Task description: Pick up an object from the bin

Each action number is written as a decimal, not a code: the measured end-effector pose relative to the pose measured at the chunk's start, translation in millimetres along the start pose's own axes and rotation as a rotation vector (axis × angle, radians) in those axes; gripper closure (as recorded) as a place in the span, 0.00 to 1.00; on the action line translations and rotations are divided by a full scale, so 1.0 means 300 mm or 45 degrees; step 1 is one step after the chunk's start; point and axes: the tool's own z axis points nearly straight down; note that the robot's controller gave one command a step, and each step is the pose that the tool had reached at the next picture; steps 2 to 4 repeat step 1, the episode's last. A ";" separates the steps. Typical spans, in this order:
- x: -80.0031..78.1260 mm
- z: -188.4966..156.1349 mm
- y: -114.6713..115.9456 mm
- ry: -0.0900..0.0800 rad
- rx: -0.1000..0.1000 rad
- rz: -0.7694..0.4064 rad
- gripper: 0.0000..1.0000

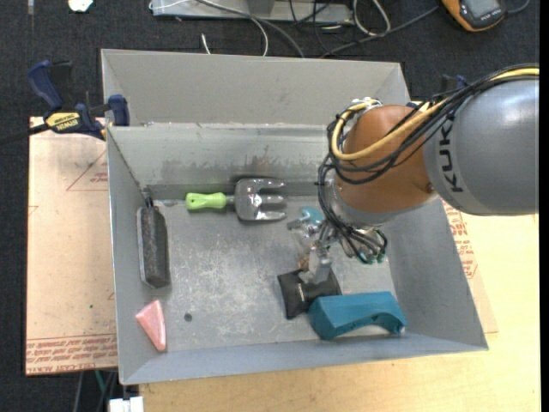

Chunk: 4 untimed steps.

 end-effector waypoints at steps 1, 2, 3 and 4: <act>-0.025 -0.205 0.011 0.010 -0.003 0.001 1.00; -0.025 -0.205 0.011 0.010 -0.003 0.001 1.00; -0.025 -0.205 0.011 0.010 -0.003 0.001 1.00; -0.025 -0.205 0.011 0.010 -0.003 0.001 1.00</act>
Offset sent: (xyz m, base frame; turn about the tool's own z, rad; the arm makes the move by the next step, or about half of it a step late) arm -0.0176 0.0023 0.1979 -0.0513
